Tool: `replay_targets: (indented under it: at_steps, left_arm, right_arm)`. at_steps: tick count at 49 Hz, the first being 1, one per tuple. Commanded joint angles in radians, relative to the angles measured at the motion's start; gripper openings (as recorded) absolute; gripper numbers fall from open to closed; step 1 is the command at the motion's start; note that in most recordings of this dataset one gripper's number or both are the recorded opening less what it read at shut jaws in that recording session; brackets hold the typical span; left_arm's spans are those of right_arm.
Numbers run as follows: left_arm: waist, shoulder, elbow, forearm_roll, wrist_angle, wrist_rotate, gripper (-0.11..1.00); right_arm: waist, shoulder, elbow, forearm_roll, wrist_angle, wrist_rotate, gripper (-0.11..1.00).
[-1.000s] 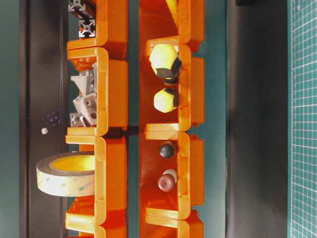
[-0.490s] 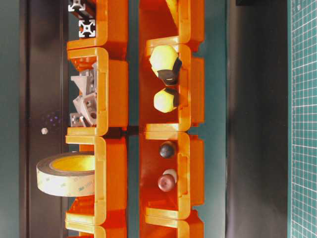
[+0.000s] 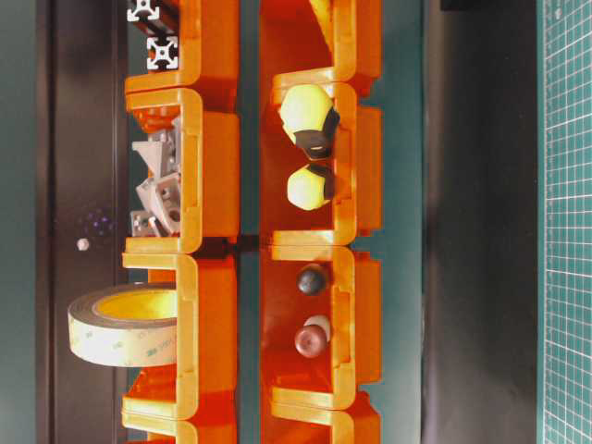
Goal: Pick corner brachets from container rack with right arm.
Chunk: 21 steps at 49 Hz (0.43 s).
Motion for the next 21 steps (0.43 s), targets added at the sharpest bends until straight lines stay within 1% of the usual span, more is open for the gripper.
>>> replay_targets:
  at_steps: [1, 14, 18, 21]
  left_arm:
    - [0.000, 0.006, -0.011, 0.003, -0.005, -0.002, 0.00]
    - [-0.002, -0.002, 0.021, 0.002, -0.005, -0.011, 0.00]
    - [-0.003, -0.018, 0.041, 0.002, -0.012, -0.037, 0.00]
    - [0.000, -0.034, 0.061, 0.002, -0.034, -0.071, 0.00]
  right_arm:
    - [-0.002, -0.005, -0.006, -0.002, 0.003, 0.002, 0.80]
    - [-0.003, -0.034, 0.011, 0.011, 0.017, 0.002, 0.80]
    - [-0.002, -0.052, 0.025, 0.011, 0.025, 0.002, 0.80]
    - [-0.002, -0.071, 0.044, 0.012, 0.020, 0.002, 0.80]
